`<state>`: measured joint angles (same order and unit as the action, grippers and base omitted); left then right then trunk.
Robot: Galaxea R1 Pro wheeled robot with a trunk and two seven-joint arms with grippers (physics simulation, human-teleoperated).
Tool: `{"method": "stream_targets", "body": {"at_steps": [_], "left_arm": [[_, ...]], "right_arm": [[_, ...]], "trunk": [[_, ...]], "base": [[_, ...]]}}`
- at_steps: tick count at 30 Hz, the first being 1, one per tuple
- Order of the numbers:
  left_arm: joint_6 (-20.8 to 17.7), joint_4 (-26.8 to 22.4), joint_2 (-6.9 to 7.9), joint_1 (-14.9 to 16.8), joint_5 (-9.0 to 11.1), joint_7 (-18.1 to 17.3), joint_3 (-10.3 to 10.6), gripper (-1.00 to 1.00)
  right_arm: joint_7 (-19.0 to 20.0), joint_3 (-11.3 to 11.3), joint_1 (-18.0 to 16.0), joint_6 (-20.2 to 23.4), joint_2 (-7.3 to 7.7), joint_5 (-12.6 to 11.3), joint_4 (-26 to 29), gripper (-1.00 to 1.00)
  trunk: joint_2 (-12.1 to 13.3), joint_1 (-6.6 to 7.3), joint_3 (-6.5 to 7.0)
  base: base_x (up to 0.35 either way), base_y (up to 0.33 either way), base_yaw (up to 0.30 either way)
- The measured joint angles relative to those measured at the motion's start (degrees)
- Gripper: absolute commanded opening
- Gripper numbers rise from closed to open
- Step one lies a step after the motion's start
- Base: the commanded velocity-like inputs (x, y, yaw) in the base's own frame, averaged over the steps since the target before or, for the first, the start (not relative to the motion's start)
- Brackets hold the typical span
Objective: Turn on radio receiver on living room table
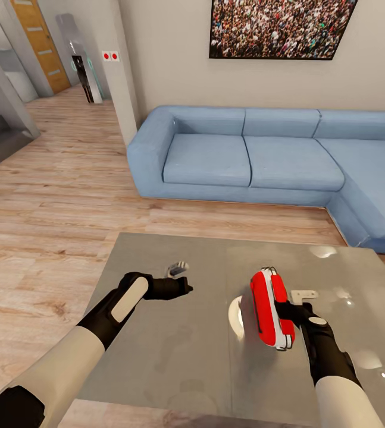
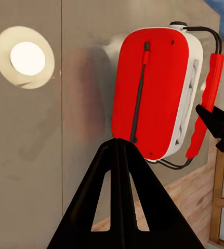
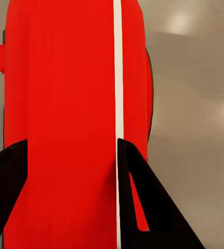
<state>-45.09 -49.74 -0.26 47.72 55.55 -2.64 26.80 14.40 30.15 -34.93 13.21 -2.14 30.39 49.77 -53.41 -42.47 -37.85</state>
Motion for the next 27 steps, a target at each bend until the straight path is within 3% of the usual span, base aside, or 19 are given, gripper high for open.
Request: {"method": "stream_targets", "body": {"at_steps": [9, 10, 11, 21, 27], "left_arm": [[0.1, 0.0, -0.01, 0.0, 0.0, 0.0, 0.0, -1.00], [0.1, 0.0, -0.02, 0.0, 0.0, 0.0, 0.0, -1.00], [0.1, 0.0, -0.01, 0.0, 0.0, 0.0, 0.0, -1.00], [0.2, 0.0, -0.01, 0.0, 0.0, 0.1, 0.0, -1.00], [0.2, 0.0, -0.01, 0.0, 0.0, 0.1, 0.0, -1.00]], "right_arm": [[-0.1, -0.2, 0.0, 1.1, 0.06, -0.4, 0.6, -1.00], [0.0, -0.4, -0.1, 2.0, 0.04, 4.1, 0.6, -1.00], [-0.2, -0.3, 0.0, 2.9, 0.06, 5.4, 0.9, -1.00], [-0.3, -0.4, 0.0, 15.9, 0.15, 6.7, 5.8, -1.00], [-0.4, -3.5, 0.0, 20.1, 0.09, 6.5, 8.8, -1.00]], "trunk": [[0.0, -0.01, 0.00], [0.0, 0.00, 0.00], [0.0, 0.00, 0.00], [0.0, -0.01, -0.01], [0.0, -0.01, -0.01]], "base": [[0.000, 0.000, 0.000], [0.000, 0.000, 0.000], [0.000, 0.000, 0.000], [0.000, 0.000, 0.000], [0.000, 0.000, 0.000]]}}
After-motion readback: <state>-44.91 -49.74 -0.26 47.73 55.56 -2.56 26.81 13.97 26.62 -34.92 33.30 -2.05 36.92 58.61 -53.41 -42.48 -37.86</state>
